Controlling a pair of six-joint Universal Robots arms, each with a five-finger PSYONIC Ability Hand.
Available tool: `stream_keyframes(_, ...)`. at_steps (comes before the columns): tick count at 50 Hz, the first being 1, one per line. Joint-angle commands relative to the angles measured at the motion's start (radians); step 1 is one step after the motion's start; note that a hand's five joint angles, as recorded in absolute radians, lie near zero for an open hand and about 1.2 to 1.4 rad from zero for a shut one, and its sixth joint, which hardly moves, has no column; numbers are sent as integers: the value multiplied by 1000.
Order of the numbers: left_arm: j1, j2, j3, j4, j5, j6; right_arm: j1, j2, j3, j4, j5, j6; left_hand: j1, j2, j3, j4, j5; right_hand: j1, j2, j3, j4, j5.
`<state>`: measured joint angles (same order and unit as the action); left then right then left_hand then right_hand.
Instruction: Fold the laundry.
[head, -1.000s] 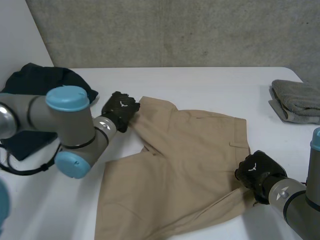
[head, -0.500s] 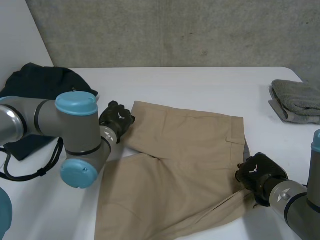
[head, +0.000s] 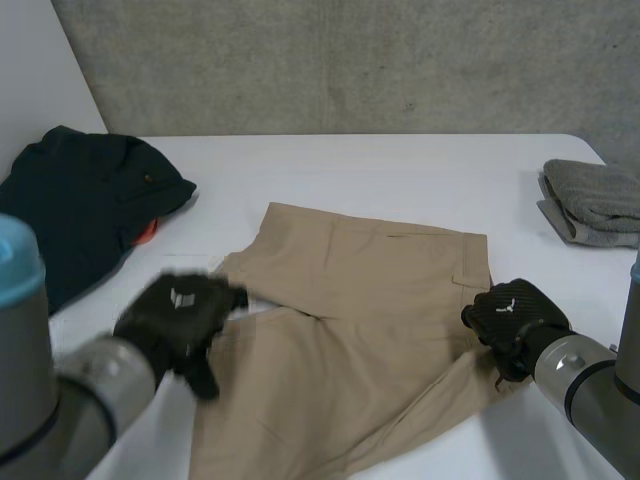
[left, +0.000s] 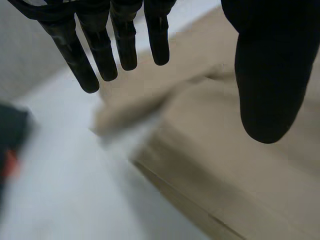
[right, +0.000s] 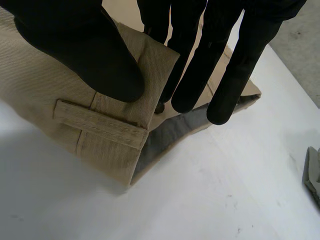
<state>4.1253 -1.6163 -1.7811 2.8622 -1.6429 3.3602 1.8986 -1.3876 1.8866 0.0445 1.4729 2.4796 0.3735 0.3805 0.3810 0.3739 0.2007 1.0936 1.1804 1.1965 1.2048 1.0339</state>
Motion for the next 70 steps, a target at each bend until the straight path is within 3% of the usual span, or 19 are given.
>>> stream_keyframes(1,-91,-1,-87,-86,-3,-148,-1,1,2,-46,6,39,51,44,44,51,50,303,216,200,191,188)
stream_keyframes(17,-128,-152,-143,17,-28,-159,-27,9,9,-89,10,81,69,62,61,68,67,303,216,200,191,188)
stream_keyframes(20,-134,-198,-130,61,-86,-150,-26,7,11,-86,10,81,513,506,506,513,512,303,216,200,191,188)
stream_keyframes(21,-138,-206,-120,98,-141,-148,-26,2,12,-86,9,81,951,944,944,951,949,303,216,200,191,188)
stream_keyframes(26,-177,-174,-92,144,-264,-113,-26,-13,16,-43,3,36,1023,1016,1015,1022,1021,303,216,200,191,188)
stream_keyframes(28,-203,-151,-89,134,-265,-62,-26,-49,29,42,-3,-55,1023,1016,1015,1022,1021,303,216,200,191,188)
stream_keyframes(32,-331,-129,-110,2,-252,172,-35,-94,95,263,-2,-328,1023,1016,1015,1022,1021,303,216,200,191,188)
stream_keyframes(36,-418,-139,-106,-118,-244,217,-104,-110,126,344,1,-473,1023,1016,1015,1022,1021,303,216,200,191,188)
stream_keyframes(39,-399,-140,-75,-110,-245,203,-150,-108,99,275,6,-440,1023,1016,1015,1022,1021,303,216,200,191,188)
stream_keyframes(43,-315,-158,-2,-43,-248,211,-139,-97,65,209,0,-345,1023,1016,1015,1022,1021,303,216,200,191,188)
stream_keyframes(49,-228,-232,167,121,-248,263,-102,-27,5,108,-10,-216,1023,1016,1015,1022,1021,303,216,200,191,188)
stream_keyframes(57,-129,-442,353,439,-244,481,-35,65,-90,-191,15,-146,1023,1016,1015,1022,1021,303,216,200,191,188)
stream_keyframes(63,-74,-634,495,714,-235,652,-6,232,-222,-411,75,-133,1023,1016,1015,1022,1021,303,216,200,191,188)
stream_keyframes(70,-56,-835,650,885,-232,775,22,471,-427,-547,110,-136,1023,1016,1015,1022,1021,303,216,200,191,188)
